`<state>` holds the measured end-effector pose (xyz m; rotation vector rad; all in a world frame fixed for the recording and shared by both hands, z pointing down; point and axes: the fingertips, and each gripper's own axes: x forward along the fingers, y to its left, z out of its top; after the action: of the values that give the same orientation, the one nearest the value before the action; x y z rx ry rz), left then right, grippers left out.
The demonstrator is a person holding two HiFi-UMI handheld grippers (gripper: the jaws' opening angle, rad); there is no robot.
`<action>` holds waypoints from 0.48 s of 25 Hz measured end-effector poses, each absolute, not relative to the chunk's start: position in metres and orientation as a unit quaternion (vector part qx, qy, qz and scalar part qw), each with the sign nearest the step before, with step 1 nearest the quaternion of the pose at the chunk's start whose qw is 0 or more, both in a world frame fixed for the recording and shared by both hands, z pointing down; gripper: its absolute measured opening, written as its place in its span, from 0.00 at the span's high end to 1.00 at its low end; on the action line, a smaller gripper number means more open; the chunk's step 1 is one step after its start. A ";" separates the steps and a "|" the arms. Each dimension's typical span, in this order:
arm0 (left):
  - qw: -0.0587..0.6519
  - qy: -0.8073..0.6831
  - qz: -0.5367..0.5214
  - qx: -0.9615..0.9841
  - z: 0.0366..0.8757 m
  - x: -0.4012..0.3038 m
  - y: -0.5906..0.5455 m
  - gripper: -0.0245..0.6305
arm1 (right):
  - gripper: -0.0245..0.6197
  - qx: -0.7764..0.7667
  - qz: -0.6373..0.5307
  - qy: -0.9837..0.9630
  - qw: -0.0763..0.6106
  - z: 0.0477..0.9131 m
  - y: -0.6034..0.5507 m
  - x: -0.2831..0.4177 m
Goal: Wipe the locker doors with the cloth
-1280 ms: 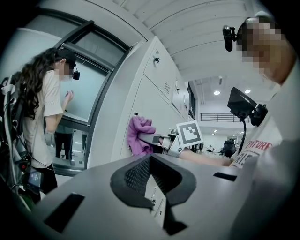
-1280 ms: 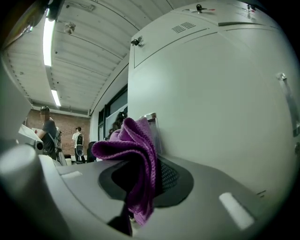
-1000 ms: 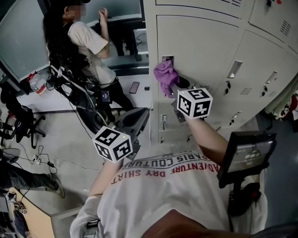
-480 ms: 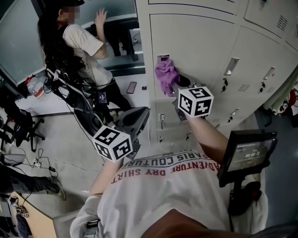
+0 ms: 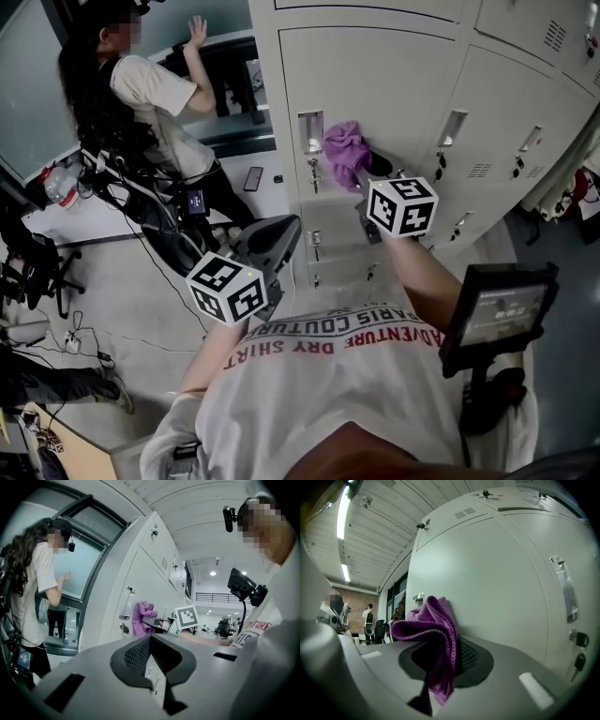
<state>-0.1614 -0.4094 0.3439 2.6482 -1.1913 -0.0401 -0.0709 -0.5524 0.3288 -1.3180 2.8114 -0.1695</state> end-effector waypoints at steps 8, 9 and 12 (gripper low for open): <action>0.121 -0.383 -0.011 0.916 0.346 -0.141 -0.417 0.96 | 0.86 -0.465 -0.061 0.883 0.026 0.329 -0.560 -0.022; 0.121 -0.380 -0.011 0.917 0.345 -0.139 -0.418 0.96 | 0.86 -0.470 -0.062 0.880 0.028 0.329 -0.561 -0.016; 0.122 -0.372 -0.010 0.920 0.346 -0.130 -0.422 0.96 | 0.86 -0.490 -0.065 0.869 0.034 0.328 -0.565 0.008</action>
<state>-0.1303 -0.4215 0.3458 2.6858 -1.0848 -0.0284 0.0080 -0.5648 0.3283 -1.5065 2.6720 -0.1990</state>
